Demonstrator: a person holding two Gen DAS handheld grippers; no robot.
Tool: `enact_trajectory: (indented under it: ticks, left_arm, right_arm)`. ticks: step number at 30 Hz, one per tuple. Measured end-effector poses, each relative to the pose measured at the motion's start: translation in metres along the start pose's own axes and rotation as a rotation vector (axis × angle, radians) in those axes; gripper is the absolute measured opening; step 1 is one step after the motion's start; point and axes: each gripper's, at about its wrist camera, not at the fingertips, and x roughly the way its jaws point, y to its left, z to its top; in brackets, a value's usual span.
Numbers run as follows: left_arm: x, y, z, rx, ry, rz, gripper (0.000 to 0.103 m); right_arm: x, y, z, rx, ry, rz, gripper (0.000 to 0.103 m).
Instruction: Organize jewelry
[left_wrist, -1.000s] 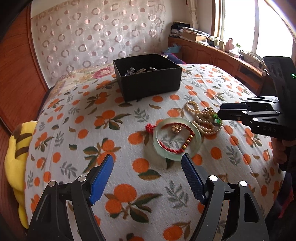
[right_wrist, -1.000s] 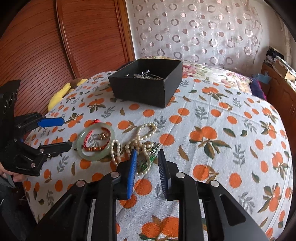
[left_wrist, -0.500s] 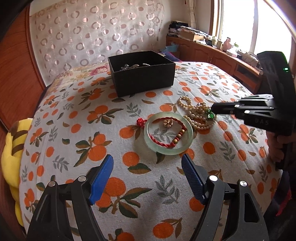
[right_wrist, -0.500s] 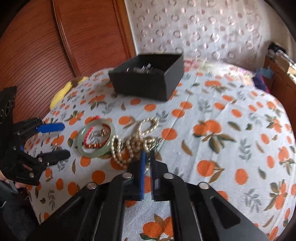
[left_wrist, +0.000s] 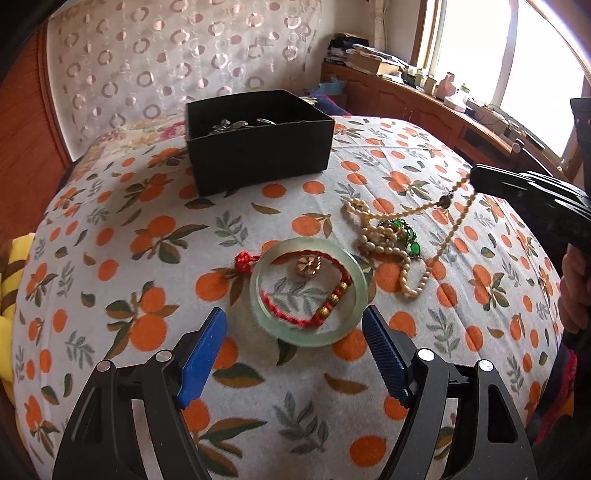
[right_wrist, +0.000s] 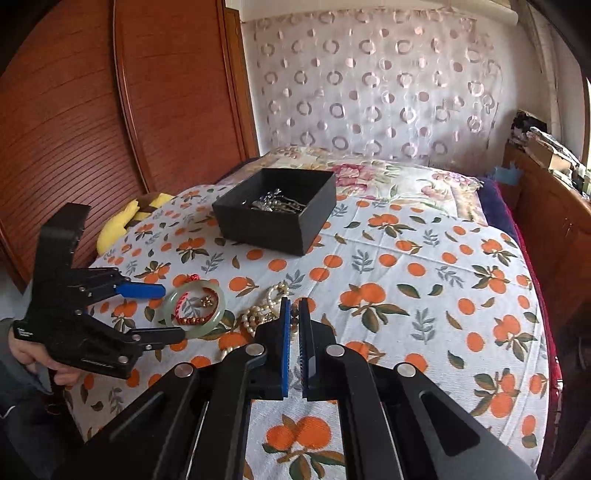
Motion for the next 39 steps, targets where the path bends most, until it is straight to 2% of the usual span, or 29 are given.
enact_trajectory:
  ticks: [11, 16, 19, 22, 39]
  left_arm:
    - [0.015, -0.015, 0.014, 0.061, 0.010, 0.053, 0.075]
    - [0.018, -0.015, 0.017, 0.059, 0.003, 0.054, 0.075]
    - [0.016, -0.014, 0.017, 0.064, -0.007, 0.052, 0.069]
    - [0.015, -0.013, 0.015, 0.060, -0.010, 0.044, 0.069]
    - [-0.037, -0.002, 0.022, 0.003, -0.146, 0.042, 0.069]
  right_arm:
    - [0.001, -0.004, -0.005, 0.015, 0.004, -0.005, 0.005]
    - [0.001, -0.003, -0.005, 0.015, 0.002, -0.003, 0.005]
    - [0.002, -0.002, -0.005, 0.013, 0.001, -0.002, 0.005]
    - [0.002, -0.001, -0.005, 0.013, 0.002, -0.001, 0.005]
    - [-0.006, 0.020, 0.030, -0.044, -0.045, 0.013, 0.005]
